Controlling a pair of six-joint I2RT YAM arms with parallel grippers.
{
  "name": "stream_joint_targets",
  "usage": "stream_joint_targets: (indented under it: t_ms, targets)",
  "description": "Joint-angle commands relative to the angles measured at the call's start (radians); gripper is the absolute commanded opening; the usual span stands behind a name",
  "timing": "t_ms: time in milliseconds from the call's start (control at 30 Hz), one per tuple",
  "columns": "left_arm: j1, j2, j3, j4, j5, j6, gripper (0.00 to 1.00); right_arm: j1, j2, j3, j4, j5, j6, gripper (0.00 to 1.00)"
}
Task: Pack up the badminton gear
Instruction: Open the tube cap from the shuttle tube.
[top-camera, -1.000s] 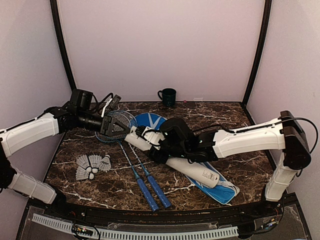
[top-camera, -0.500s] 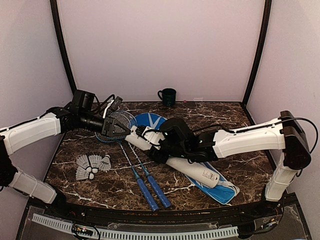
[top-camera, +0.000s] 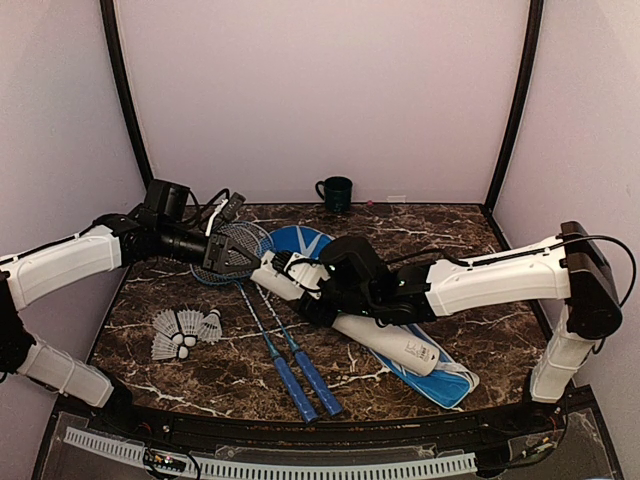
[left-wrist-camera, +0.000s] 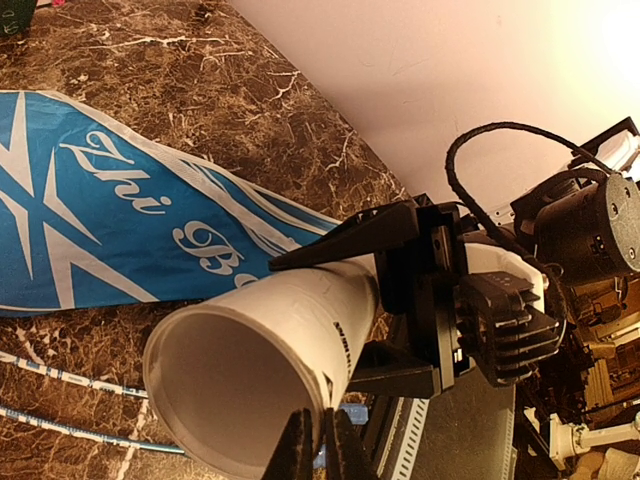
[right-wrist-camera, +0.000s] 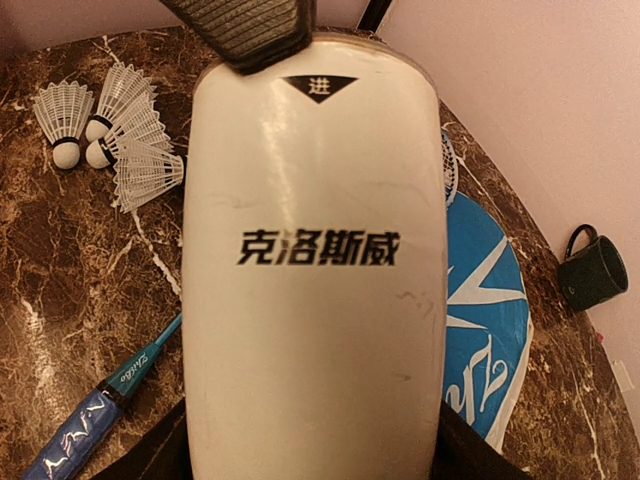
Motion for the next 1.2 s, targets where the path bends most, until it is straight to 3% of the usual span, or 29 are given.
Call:
stream_joint_targets:
  t_ms: [0, 733, 1167]
  targets:
    - [-0.004, -0.014, 0.01, 0.002, 0.021, -0.003, 0.06, 0.004, -0.018, -0.015, 0.025, 0.017, -0.007, 0.68]
    - [0.019, -0.026, 0.066, -0.108, -0.007, 0.048, 0.0, 0.006, -0.031, -0.022, 0.008, 0.017, -0.007, 0.68]
    - [0.052, -0.024, 0.062, -0.12, 0.046, 0.052, 0.0, 0.005, -0.036, -0.027, 0.014, 0.014, -0.009, 0.68]
